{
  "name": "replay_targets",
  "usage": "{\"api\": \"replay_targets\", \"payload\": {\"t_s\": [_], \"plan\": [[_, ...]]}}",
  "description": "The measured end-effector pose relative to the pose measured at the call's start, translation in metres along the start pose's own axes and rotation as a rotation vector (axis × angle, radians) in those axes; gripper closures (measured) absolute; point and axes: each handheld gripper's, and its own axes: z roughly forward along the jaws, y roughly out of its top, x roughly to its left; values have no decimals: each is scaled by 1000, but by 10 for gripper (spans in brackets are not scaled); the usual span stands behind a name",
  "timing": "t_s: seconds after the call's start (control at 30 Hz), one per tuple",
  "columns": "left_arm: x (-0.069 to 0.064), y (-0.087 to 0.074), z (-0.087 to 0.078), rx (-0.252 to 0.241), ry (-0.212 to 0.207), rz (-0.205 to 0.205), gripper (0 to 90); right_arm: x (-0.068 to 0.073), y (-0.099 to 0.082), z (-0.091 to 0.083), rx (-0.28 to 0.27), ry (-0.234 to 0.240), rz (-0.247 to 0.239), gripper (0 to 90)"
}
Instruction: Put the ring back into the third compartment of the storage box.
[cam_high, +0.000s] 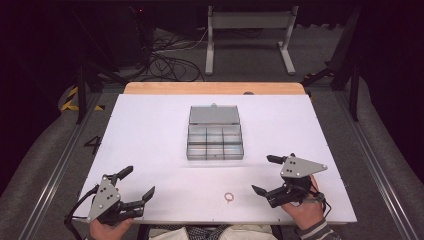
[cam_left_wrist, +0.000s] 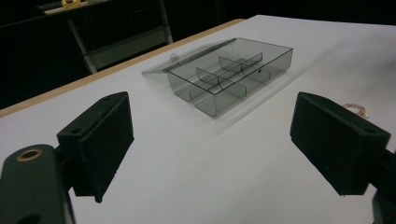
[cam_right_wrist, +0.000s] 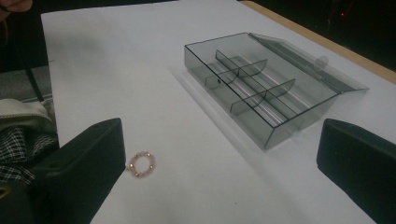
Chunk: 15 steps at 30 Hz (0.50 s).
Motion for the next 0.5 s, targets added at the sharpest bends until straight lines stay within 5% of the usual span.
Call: {"api": "replay_targets", "payload": {"t_s": [0.5], "plan": [[-1, 0, 1, 1, -7, -13, 139, 7, 24, 29, 15, 64, -38, 18]]}}
